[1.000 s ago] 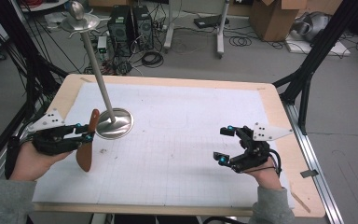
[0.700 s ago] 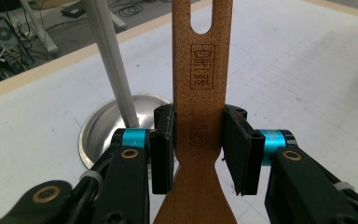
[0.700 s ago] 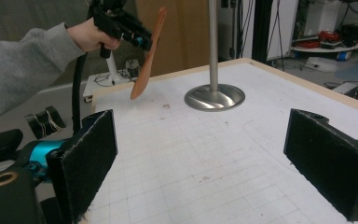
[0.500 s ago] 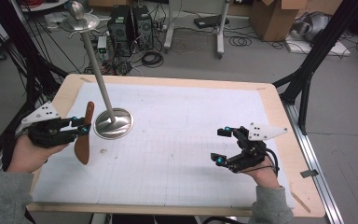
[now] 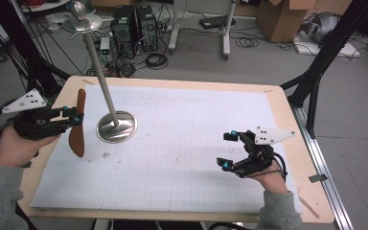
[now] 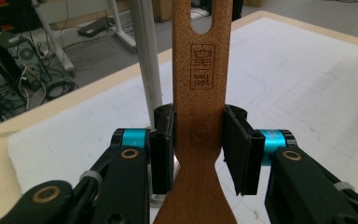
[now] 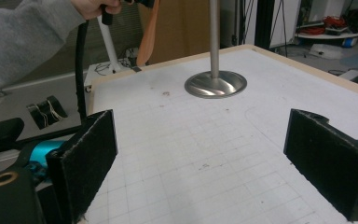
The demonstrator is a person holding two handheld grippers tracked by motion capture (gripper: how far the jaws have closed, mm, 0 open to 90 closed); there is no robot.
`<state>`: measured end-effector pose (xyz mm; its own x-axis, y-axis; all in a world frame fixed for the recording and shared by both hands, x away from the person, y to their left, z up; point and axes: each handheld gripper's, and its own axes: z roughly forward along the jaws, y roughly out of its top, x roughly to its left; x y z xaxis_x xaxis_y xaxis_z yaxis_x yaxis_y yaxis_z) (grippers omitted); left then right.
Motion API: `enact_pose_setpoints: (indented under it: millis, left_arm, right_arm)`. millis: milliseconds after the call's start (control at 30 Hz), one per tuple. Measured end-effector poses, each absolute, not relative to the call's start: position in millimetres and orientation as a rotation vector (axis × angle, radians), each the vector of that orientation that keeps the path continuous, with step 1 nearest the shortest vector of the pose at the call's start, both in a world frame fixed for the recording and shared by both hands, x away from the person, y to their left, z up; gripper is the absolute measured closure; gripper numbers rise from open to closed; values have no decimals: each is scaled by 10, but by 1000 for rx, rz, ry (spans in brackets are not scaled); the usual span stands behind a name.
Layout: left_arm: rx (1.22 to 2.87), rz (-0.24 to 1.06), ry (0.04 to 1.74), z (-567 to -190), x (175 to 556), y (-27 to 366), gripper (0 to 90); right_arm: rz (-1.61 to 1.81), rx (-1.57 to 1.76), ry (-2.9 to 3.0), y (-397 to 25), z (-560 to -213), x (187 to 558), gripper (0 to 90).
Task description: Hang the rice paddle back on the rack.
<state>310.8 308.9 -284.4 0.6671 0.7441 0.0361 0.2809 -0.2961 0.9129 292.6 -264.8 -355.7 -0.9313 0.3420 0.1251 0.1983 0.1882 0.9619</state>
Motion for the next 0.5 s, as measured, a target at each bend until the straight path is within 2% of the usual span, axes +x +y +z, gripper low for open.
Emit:
enact_pose_setpoints:
  millis: [500]
  left_arm:
    - [1809,597,818,-2472,3173,3174,650]
  right_arm:
    - [1880,539,2307,-2705,-3548,2934,84]
